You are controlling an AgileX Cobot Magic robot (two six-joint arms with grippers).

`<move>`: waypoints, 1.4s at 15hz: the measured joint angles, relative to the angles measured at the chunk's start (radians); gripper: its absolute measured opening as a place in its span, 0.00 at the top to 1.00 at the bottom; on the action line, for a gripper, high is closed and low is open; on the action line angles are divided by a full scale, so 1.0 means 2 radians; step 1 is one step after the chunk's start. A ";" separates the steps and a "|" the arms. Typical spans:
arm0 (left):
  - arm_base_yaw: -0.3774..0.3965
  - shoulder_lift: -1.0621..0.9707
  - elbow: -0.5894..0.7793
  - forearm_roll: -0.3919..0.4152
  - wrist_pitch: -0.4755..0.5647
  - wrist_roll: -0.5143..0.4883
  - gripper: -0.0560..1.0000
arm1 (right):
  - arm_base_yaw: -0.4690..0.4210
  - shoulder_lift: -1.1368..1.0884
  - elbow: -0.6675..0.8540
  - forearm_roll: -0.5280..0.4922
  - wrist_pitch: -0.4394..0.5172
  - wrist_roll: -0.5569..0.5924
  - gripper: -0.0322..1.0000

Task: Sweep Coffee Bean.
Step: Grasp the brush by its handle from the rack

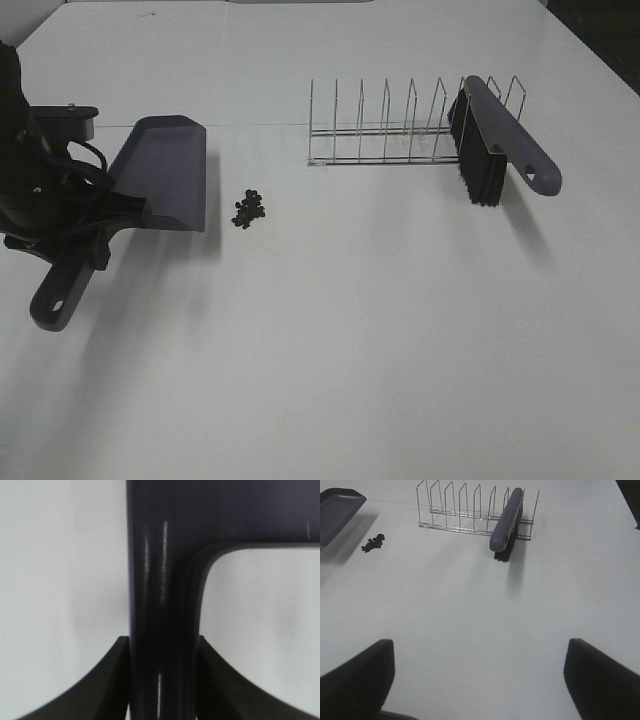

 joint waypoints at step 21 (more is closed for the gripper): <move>0.000 0.000 0.000 0.002 0.000 0.009 0.65 | 0.000 0.680 -0.310 0.062 -0.203 -0.066 0.23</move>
